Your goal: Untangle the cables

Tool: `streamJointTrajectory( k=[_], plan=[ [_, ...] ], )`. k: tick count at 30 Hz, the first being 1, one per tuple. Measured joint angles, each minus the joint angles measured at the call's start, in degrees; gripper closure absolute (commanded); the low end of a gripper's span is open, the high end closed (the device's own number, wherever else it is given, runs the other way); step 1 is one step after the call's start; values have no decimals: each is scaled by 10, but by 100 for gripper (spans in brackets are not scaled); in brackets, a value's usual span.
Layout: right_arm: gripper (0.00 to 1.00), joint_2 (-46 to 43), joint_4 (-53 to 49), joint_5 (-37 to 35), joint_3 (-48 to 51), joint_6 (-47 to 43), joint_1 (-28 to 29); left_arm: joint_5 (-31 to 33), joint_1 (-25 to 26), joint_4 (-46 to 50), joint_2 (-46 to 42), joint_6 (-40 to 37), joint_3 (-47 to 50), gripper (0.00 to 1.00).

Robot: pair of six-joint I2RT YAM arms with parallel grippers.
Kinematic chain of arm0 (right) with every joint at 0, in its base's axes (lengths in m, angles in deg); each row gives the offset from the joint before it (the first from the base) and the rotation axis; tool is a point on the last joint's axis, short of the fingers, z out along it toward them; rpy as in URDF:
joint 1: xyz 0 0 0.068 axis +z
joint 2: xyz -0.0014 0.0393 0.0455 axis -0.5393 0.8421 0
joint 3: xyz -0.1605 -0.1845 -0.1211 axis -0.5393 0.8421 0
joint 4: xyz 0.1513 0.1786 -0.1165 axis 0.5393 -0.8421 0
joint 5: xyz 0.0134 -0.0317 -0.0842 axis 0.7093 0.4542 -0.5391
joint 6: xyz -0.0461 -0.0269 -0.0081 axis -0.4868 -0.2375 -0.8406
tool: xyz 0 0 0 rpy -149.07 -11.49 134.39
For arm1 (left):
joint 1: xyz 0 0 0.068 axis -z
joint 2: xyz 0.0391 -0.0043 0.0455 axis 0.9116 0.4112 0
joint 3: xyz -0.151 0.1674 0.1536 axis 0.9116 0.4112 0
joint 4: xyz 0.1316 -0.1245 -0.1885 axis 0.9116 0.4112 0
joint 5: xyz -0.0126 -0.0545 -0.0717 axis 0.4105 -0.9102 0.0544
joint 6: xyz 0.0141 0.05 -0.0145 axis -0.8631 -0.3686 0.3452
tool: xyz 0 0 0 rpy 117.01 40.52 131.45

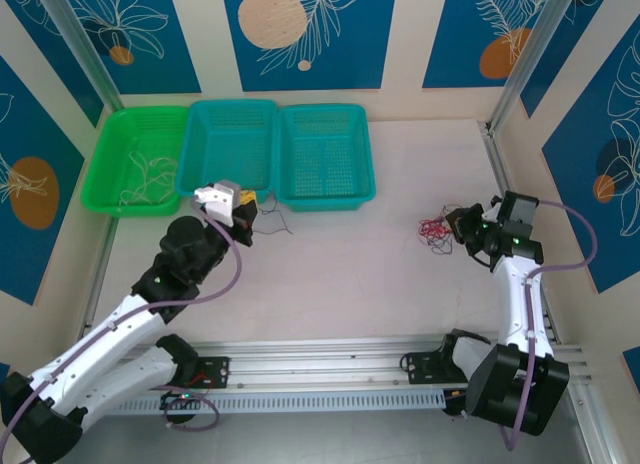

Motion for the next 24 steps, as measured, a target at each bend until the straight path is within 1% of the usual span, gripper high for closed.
streamJointTrajectory(
  k=[2, 6, 10, 13, 19, 24],
  plan=[
    [100, 1, 5, 7, 6, 8, 6, -3, -12, 34, 8, 0, -37, 100],
    [100, 6, 21, 15, 7, 20, 22, -7, -56, 82, 54, -10, -172, 100],
    [100, 12, 33, 19, 7, 28, 35, -16, -108, 98, 126, -33, -331, 100],
    [100, 12, 33, 19, 7, 30, 38, -27, -143, 101, 179, -57, -423, 100],
    [100, 12, 29, 23, 7, 30, 39, -48, -205, 124, 294, -92, -575, 100],
    [100, 8, 22, 23, 7, 30, 41, -67, -233, 129, 379, -93, -662, 100]
  ],
)
